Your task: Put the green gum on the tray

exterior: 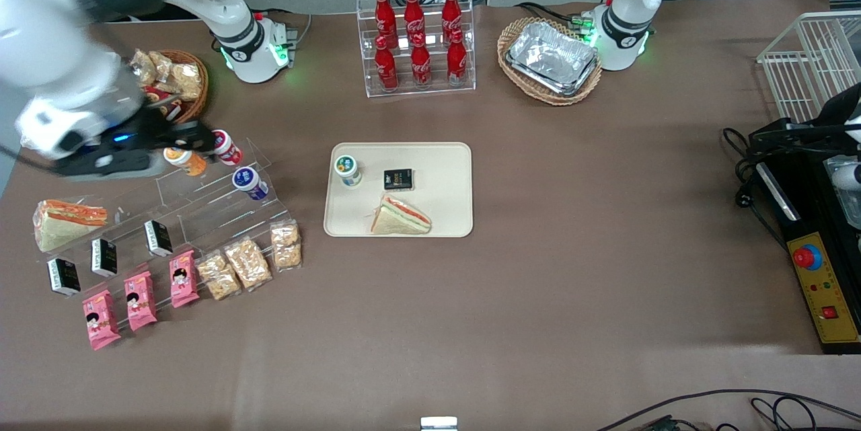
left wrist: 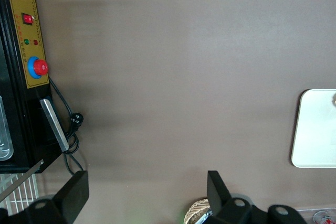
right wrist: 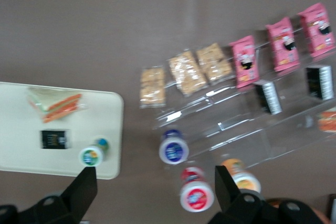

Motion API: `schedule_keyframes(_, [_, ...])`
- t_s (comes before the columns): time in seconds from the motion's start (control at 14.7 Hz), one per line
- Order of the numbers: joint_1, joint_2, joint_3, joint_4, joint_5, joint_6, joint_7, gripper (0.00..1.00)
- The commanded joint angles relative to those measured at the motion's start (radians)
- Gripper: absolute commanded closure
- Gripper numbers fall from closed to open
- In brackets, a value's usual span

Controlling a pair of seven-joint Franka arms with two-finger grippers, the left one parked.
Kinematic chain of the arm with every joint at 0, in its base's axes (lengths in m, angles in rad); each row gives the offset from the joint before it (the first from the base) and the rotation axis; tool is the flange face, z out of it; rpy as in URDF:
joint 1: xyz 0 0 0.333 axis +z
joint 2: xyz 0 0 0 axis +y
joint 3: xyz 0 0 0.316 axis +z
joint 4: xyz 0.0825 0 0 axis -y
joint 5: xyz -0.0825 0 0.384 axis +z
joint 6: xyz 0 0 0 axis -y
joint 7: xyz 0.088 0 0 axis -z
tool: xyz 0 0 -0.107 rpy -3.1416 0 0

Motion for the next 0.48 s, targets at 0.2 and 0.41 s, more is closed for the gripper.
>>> schedule_keyframes(0.2, [-0.021, 0.048, -0.195, 0.051, -0.008, 0.045, -0.171, 0.00])
schedule_keyframes(0.41, [-0.051, 0.053, -0.217, 0.053, -0.003, 0.053, -0.209, 0.00])
